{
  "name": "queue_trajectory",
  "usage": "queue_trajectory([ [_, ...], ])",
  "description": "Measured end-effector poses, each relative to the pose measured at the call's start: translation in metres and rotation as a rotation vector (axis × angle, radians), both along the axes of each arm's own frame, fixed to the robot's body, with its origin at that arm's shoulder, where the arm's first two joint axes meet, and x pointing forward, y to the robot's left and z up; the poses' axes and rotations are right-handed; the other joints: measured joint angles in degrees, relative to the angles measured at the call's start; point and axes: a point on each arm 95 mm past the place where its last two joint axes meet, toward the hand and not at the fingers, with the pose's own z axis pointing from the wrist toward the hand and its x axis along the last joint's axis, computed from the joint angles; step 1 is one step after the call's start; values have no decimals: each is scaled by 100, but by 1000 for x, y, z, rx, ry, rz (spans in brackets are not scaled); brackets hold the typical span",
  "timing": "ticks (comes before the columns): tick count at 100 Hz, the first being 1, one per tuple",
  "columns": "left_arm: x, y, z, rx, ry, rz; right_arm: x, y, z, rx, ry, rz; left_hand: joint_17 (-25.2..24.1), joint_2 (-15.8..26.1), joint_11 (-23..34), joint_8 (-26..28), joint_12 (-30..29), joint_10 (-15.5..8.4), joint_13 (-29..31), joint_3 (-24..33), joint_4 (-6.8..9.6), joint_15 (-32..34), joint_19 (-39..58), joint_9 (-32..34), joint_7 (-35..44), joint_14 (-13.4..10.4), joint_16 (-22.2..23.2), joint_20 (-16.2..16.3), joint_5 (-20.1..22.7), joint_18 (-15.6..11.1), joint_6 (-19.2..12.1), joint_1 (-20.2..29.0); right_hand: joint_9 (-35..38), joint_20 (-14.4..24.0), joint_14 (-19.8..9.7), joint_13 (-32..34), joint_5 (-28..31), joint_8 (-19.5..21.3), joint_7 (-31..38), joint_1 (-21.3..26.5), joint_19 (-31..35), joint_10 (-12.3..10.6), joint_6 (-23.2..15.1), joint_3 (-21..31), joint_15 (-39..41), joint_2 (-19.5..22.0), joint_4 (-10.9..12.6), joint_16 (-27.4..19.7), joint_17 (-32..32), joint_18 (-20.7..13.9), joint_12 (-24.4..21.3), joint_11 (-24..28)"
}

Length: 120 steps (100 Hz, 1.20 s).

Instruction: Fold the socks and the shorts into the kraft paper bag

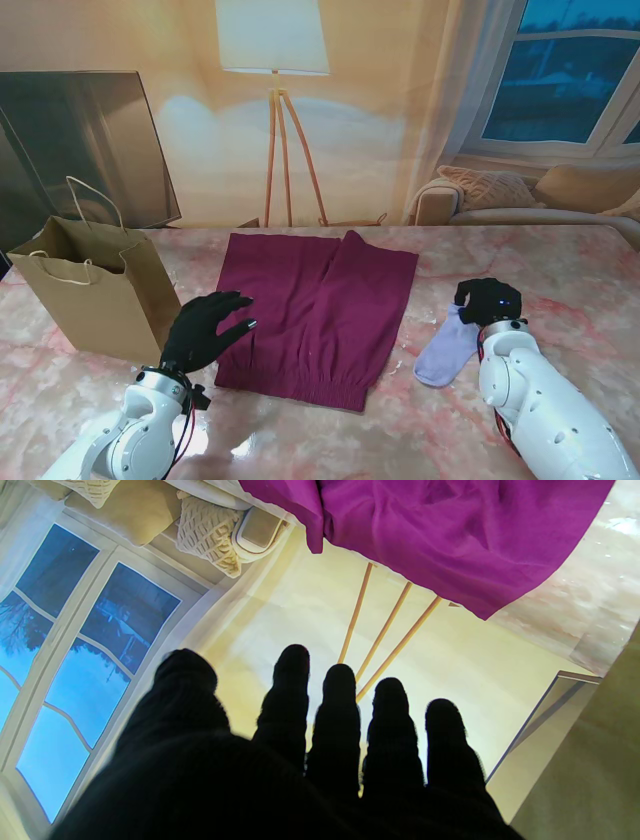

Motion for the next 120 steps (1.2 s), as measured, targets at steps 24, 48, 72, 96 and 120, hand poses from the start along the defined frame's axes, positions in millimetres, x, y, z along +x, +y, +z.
queue_trajectory([
  [24, 0, 0, 1, 0, -4, 1, -15, 14, 31, -3, -104, 77, -1, 0, 0, 0, 0, 0, 0, 0, 0, 0, 0, 0, 1, -1, -1, 0, 0, 0, 0, 0, 0, -4, 56, 1, 0, -72, 59, 49, 71, 80, 128, 15, 316, 0, 0, 247, 13, 2, 234, 141],
  [48, 0, 0, 0, -2, -3, 0, -41, 29, 44, -27, -76, 178, -3, 0, 0, 0, 0, 1, 0, 0, 0, 0, 0, 0, 1, -1, -2, 0, 0, -1, -1, 1, -1, -4, 56, 1, 0, -6, 62, 38, 91, 81, 130, 78, 588, 0, 0, 450, 4, 2, 432, 479],
  [72, 0, 0, 0, -3, -4, -1, -63, 37, 31, -40, -53, 244, -6, 0, 0, 1, 0, 1, 0, 0, 0, 0, 0, 0, 1, -1, -3, 0, 0, -1, -1, 0, -2, -4, 57, 1, 0, -5, 63, 35, 123, 81, 135, 79, 661, 0, 0, 517, -7, 2, 432, 610],
  [96, 0, -2, -1, -4, -1, -5, -74, 51, 12, -46, -24, 297, -7, 0, 0, 1, -1, 1, 0, 0, 0, 0, -6, 0, 2, -1, -5, -1, 0, -1, -1, 1, -2, -4, 57, -1, 0, -13, 63, -12, 123, 81, 165, 80, 721, 0, 0, 518, -19, 2, 360, 659],
  [120, -1, -2, -3, -7, 5, -6, -87, 54, 2, -41, 151, 329, -7, 0, 0, 1, -1, 1, -1, 0, 0, 0, -6, 0, 2, -2, -5, -1, 0, -1, -1, 0, -609, 16, 116, -662, -15, 153, -640, -1168, -22, 72, 435, -462, 130, 396, 6, 405, -703, 2, 289, 246],
])
